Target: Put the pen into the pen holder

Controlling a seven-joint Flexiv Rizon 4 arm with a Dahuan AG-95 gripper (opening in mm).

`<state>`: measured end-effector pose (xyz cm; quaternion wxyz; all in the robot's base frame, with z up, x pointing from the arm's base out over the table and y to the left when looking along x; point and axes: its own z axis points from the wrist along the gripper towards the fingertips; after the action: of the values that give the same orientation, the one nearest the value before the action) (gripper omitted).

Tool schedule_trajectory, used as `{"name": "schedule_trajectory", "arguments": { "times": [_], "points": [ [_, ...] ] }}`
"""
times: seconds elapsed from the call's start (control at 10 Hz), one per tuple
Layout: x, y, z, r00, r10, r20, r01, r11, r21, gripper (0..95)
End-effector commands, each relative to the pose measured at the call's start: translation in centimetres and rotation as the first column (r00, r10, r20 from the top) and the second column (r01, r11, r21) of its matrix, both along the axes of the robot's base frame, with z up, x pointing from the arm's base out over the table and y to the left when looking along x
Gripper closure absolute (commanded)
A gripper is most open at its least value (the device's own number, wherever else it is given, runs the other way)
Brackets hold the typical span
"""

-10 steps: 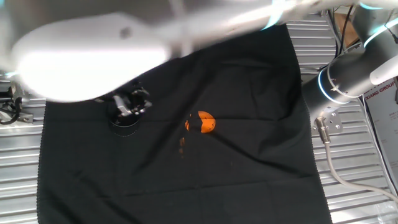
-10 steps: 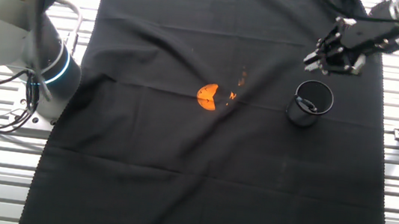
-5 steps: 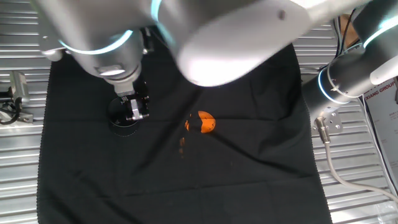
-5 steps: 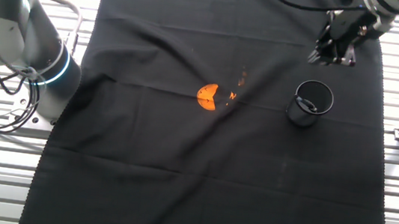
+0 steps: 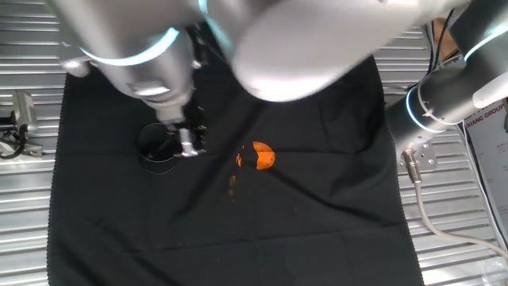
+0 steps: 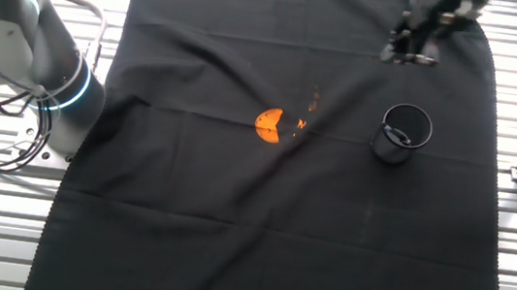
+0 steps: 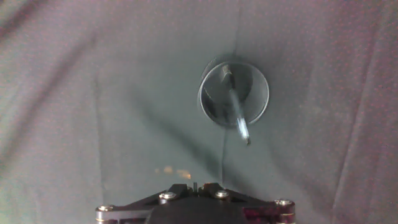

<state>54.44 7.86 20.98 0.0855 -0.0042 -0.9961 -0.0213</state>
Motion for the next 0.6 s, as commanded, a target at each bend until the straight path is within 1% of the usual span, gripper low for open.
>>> {"name": "schedule_trajectory", "arguments": {
  "times": [0.1, 0.2, 0.4, 0.5, 0.6],
  "points": [
    [-2.15, 0.33, -1.33, 0.999, -0.011, 0.042, 0.011, 1.000, 0.002, 95.0],
    [-2.50, 0.03, -1.54, 0.999, 0.000, 0.034, 0.000, 1.000, 0.001, 95.0],
    [-2.67, -0.01, -1.54, 1.000, 0.008, 0.019, -0.008, 1.000, -0.002, 95.0],
    [-2.72, 0.02, -1.51, 1.000, 0.014, 0.016, -0.014, 1.000, -0.006, 95.0],
    [-2.85, 0.09, -1.44, 1.000, 0.018, 0.022, -0.018, 1.000, -0.007, 76.0]
  ]
}}
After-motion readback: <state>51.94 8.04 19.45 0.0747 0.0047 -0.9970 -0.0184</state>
